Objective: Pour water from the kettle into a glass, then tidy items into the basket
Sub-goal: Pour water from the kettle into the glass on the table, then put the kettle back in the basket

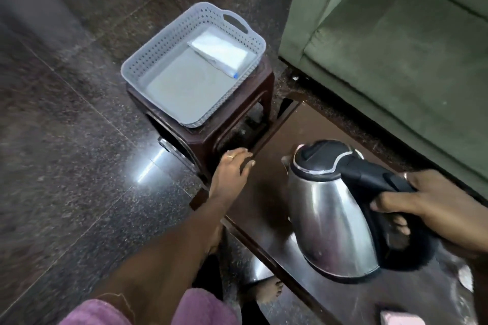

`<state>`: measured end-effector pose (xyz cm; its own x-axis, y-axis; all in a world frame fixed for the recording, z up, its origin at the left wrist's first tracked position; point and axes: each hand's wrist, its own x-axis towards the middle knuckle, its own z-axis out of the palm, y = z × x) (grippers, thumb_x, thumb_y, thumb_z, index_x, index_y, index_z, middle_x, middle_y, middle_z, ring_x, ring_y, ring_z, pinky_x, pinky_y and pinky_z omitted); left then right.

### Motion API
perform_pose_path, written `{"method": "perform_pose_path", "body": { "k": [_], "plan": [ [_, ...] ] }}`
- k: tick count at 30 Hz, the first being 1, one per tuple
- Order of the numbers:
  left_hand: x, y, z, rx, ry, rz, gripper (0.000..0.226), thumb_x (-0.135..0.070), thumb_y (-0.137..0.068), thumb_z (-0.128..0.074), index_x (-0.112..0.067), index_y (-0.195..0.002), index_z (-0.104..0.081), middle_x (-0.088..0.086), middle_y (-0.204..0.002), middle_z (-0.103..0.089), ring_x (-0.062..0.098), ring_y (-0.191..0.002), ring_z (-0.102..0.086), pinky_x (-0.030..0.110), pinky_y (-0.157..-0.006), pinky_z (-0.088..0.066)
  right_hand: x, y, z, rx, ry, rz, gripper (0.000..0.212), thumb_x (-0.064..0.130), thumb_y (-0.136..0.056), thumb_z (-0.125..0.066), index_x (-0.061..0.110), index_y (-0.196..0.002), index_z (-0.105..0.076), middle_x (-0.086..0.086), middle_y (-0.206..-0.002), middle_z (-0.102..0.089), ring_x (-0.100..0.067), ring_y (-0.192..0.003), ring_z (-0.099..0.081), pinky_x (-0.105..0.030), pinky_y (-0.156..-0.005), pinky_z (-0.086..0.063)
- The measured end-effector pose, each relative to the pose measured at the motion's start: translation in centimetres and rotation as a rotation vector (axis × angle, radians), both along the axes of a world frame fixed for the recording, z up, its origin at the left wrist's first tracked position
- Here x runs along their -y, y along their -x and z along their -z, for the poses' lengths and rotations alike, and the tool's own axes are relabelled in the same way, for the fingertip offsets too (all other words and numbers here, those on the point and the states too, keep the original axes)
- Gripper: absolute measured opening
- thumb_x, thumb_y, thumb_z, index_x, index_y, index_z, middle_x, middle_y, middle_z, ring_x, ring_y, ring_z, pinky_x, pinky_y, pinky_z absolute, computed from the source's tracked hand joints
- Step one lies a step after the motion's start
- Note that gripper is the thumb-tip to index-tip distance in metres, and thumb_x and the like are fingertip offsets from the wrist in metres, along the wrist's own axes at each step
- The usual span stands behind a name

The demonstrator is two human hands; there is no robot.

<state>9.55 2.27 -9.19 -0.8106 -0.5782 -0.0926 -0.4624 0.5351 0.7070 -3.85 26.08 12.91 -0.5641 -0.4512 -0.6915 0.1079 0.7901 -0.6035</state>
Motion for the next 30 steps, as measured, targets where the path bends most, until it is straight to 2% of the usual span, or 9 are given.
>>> {"method": "perform_pose_path", "body": {
  "k": [4,6,10,12,17,23,26,28,30],
  "plan": [
    [5.2,-1.6,-1.4,-0.110,0.130,-0.105,0.019,-0.018,-0.091,-0.056,-0.011,-0.104,-0.068,0.006,-0.116,-0.064,0.020,-0.111,-0.054,0.018,-0.100,-0.032,4.5,0.6,-1.2,-0.018,0.217,0.013,0.029,0.022,-0.042,-0.076,0.007,-0.044,-0.052,-0.011,-0.037,-0.042,-0.020,-0.036,-0.039,-0.023,-0.039,-0.036],
    [7.4,-2.3,-2.3,-0.128,0.125,-0.172,0.020,-0.017,-0.093,-0.053,-0.012,-0.106,-0.067,0.006,-0.117,-0.062,0.018,-0.113,-0.051,0.022,-0.100,-0.036,6.9,0.9,-1.6,-0.035,0.330,0.036,0.026,0.019,-0.038,-0.075,0.008,-0.044,-0.052,-0.007,-0.036,-0.039,-0.019,-0.035,-0.037,-0.023,-0.036,-0.034],
    [11.6,-3.2,-3.1,-0.163,0.129,-0.320,0.026,-0.005,-0.092,-0.050,-0.003,-0.114,-0.064,0.013,-0.122,-0.059,0.026,-0.116,-0.054,0.035,-0.103,-0.043,12.0,1.6,-1.0,-0.127,0.531,0.105,0.023,0.021,-0.047,-0.069,0.008,-0.044,-0.050,-0.001,-0.035,-0.039,-0.018,-0.036,-0.035,-0.023,-0.037,-0.032],
    [13.4,-3.2,-3.2,-0.136,0.120,-0.396,0.031,-0.005,-0.094,-0.046,-0.003,-0.123,-0.058,0.014,-0.131,-0.055,0.028,-0.122,-0.051,0.041,-0.106,-0.040,14.4,1.8,-0.4,-0.165,0.623,0.135,0.023,0.017,-0.050,-0.068,0.005,-0.046,-0.050,0.000,-0.035,-0.039,-0.017,-0.038,-0.033,-0.026,-0.040,-0.029],
    [16.7,-2.4,-3.2,-0.066,0.027,-0.592,0.043,-0.010,-0.096,-0.041,-0.003,-0.139,-0.038,0.013,-0.149,-0.036,0.026,-0.138,-0.032,0.036,-0.116,-0.025,20.6,1.8,1.0,-0.245,0.808,0.180,0.022,0.011,-0.056,-0.064,0.010,-0.042,-0.047,0.006,-0.035,-0.041,-0.017,-0.034,-0.031,-0.026,-0.041,-0.028],
    [20.0,-1.1,-2.9,0.003,-0.045,-0.608,0.051,-0.018,-0.098,-0.039,-0.008,-0.146,-0.025,0.010,-0.155,-0.023,0.024,-0.143,-0.020,0.034,-0.118,-0.018,28.4,2.0,2.4,-0.291,0.900,0.268,0.021,0.012,-0.055,-0.063,0.016,-0.045,-0.045,0.006,-0.033,-0.043,-0.015,-0.029,-0.035,-0.021,-0.037,-0.029],
    [21.0,-0.2,-2.7,0.002,-0.046,-0.616,0.053,-0.019,-0.098,-0.039,-0.006,-0.146,-0.022,0.011,-0.156,-0.020,0.024,-0.143,-0.018,0.034,-0.118,-0.017,32.6,2.1,4.7,-0.322,0.852,0.296,0.022,0.016,-0.052,-0.064,0.016,-0.042,-0.045,0.005,-0.033,-0.041,-0.017,-0.031,-0.035,-0.027,-0.038,-0.029],
    [21.4,0.4,-2.4,0.016,-0.034,-0.616,0.055,-0.021,-0.098,-0.040,-0.006,-0.146,-0.020,0.011,-0.156,-0.018,0.025,-0.143,-0.018,0.036,-0.118,-0.019,34.8,2.1,6.6,-0.359,0.773,0.294,0.022,0.021,-0.051,-0.064,0.015,-0.040,-0.045,-0.006,-0.039,-0.042,-0.019,-0.038,-0.038,-0.035,-0.041,-0.031],
    [21.5,0.8,-1.8,0.038,-0.017,-0.600,0.055,-0.020,-0.097,-0.040,-0.005,-0.146,-0.019,0.011,-0.156,-0.017,0.026,-0.143,-0.018,0.038,-0.119,-0.018,36.4,2.0,8.6,-0.371,0.722,0.272,0.021,0.024,-0.050,-0.063,0.015,-0.043,-0.045,-0.008,-0.043,-0.045,-0.020,-0.041,-0.040,-0.032,-0.041,-0.031]
  ]
}}
